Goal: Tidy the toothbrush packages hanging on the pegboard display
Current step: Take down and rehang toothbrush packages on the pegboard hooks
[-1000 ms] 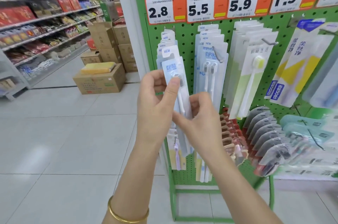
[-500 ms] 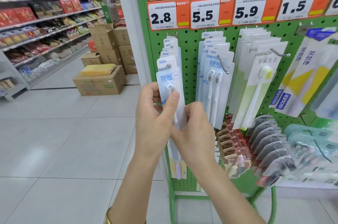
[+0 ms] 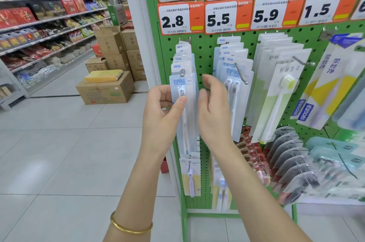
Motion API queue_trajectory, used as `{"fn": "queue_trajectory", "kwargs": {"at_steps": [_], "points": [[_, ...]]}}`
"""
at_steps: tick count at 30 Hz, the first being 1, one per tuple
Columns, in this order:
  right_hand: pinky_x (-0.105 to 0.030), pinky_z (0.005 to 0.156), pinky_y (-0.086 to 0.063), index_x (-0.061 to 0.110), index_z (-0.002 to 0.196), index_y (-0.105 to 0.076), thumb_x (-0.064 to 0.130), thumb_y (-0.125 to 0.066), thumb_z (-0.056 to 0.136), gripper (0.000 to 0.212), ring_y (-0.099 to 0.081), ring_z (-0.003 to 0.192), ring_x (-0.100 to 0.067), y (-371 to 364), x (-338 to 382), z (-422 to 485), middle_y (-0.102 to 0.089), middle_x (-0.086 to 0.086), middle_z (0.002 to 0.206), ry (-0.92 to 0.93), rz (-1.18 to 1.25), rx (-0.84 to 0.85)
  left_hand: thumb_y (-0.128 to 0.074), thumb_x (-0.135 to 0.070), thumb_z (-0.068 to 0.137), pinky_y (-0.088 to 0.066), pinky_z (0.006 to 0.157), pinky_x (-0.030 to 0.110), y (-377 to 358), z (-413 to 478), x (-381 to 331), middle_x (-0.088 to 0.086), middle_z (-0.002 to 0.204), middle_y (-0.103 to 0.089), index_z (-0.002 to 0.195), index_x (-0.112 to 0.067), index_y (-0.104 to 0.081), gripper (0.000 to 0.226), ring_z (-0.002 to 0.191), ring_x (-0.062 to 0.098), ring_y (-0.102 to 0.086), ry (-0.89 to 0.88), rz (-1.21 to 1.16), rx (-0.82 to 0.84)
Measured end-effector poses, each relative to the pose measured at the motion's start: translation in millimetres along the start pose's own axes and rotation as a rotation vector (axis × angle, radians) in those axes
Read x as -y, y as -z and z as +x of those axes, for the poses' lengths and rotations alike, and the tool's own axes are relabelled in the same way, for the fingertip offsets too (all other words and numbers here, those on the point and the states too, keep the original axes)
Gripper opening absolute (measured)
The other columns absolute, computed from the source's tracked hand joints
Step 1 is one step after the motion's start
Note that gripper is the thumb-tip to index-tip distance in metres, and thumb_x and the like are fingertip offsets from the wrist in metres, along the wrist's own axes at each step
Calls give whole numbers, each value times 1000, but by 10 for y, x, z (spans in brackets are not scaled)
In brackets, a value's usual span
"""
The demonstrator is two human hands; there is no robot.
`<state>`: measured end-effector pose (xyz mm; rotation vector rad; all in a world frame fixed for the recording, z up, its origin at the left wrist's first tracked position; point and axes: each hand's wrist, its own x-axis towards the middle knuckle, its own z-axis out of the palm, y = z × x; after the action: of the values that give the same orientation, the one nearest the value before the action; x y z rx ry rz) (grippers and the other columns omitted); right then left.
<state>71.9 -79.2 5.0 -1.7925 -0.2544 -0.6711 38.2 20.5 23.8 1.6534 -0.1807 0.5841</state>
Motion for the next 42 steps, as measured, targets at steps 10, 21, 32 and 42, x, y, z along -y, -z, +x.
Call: {"fn": "queue_trajectory", "kwargs": {"at_steps": [10, 21, 32, 42], "points": [[-38, 102, -41, 9, 121, -55, 8, -34, 100, 30, -51, 117, -19, -243, -17, 566, -58, -3, 120, -161, 173, -79, -65, -11, 88, -45, 74, 11, -5, 61, 47, -10, 98, -59, 100, -27, -52, 24, 84, -5, -56, 39, -9, -28], [-29, 78, -47, 15, 91, -55, 10, -57, 90, 6, -55, 86, -16, -276, -64, 602, -61, -5, 96, -157, 113, -98, -65, -11, 87, -46, 75, 11, 43, 68, 31, -10, 95, -59, 96, -21, -53, 18, 81, -9, -55, 47, 21, 2], [-23, 60, -31, 13, 93, -43, 12, -43, 99, 6, -45, 68, -6, -217, 48, 495, -46, 11, 78, -34, -13, -207, -65, -13, 87, -46, 77, 11, 86, 84, 49, -11, 96, -61, 97, -21, -55, 16, 83, -5, -57, 46, 29, 24], [-35, 56, -32, 4, 111, -44, 16, -36, 102, 18, -51, 68, -27, -146, -22, 107, -53, -4, 81, -14, -303, -155, -63, -13, 89, -44, 73, 8, 57, 60, 50, -13, 95, -58, 100, -24, -53, 19, 78, -11, -53, 79, 3, 18]]}}
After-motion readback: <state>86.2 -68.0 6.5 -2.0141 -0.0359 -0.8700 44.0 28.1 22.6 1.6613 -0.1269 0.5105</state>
